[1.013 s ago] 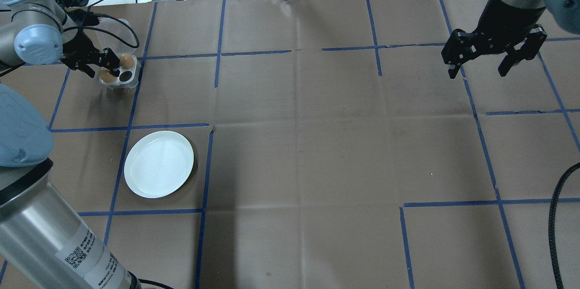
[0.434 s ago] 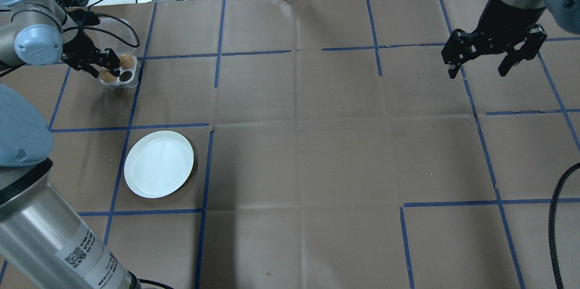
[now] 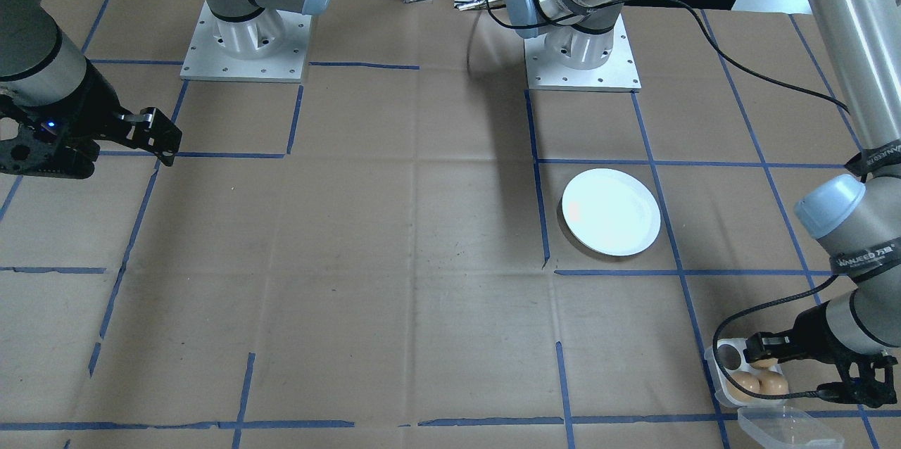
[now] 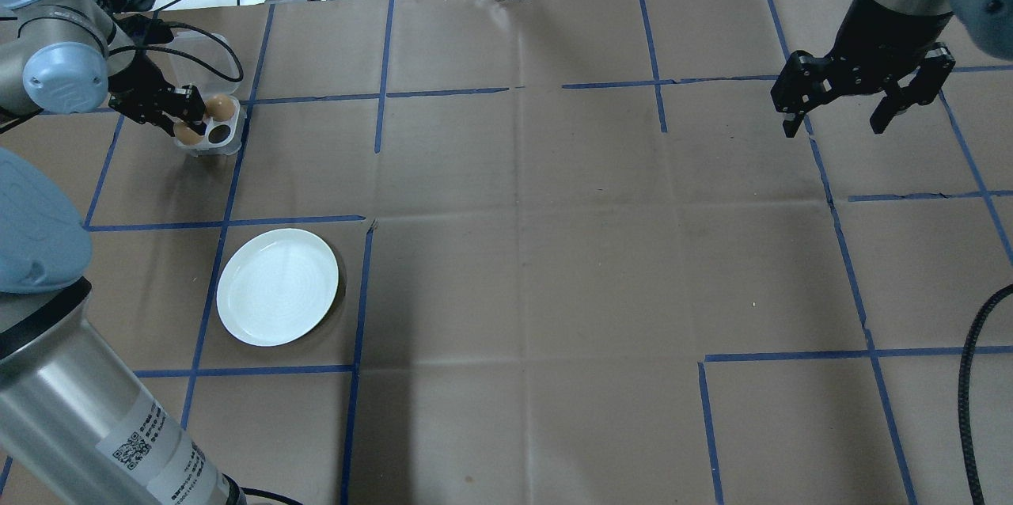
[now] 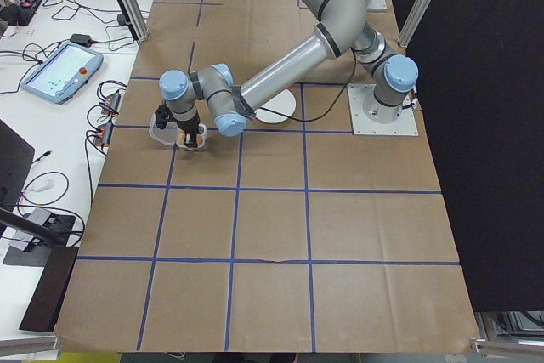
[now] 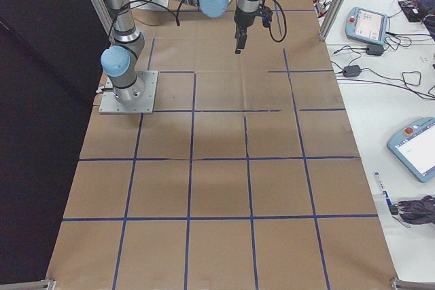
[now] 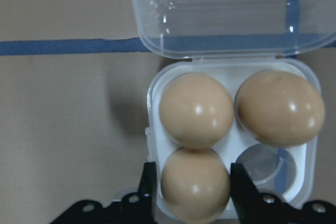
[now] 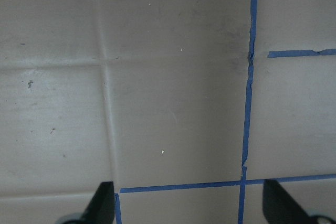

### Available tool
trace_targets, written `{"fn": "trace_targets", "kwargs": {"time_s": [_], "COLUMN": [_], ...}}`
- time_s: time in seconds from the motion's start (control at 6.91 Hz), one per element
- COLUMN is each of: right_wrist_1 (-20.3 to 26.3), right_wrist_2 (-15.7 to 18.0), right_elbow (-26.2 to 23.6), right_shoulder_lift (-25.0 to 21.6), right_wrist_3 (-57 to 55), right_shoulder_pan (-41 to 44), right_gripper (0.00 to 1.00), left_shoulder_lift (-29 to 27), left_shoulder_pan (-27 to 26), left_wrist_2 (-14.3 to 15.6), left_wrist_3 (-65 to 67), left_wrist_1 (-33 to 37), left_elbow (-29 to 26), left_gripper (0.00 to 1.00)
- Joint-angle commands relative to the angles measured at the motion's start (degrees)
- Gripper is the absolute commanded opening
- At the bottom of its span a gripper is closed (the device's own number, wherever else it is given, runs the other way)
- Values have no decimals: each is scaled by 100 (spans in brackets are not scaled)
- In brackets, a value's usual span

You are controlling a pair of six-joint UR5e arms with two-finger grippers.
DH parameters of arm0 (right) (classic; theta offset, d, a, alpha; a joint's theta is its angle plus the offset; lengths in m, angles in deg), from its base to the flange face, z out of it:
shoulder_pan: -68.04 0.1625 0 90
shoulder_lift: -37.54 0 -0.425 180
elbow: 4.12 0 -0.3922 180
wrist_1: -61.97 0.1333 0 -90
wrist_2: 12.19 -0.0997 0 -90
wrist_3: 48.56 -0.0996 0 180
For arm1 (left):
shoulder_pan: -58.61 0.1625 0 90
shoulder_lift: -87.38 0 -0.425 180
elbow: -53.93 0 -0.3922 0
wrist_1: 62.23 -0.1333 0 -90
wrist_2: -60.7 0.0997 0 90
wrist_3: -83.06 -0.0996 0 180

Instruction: Place egg on plate

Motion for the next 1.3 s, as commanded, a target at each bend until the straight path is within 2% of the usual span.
{"fn": "trace_targets", "kwargs": {"time_s": [0.0,0.43,0.72,0.87,1.16], "right_wrist_1": [0,0,0,0,0], "right_wrist_2": [0,0,0,0,0], "right_elbow": [0,0,0,0,0], "right_shoulder_lift": [0,0,0,0,0], "right_wrist_3": [0,0,0,0,0], "right_shoulder_pan": [0,0,0,0,0], "right_gripper": [100,100,100,100,100], "left_shoulder_lift": [200,911,1289,1526,2079], "left_shoulder_pan": [-9,-88,-315,-439,-510], "left_wrist_2": [10,10,-8,-86,-210], "left_wrist_3": [26,305,788,1096,1589], "left_wrist_1": [42,944,1393,1430,1422], "left_elbow": [-6,64,405,773,1852], "left_gripper": [25,22,22,22,22]}}
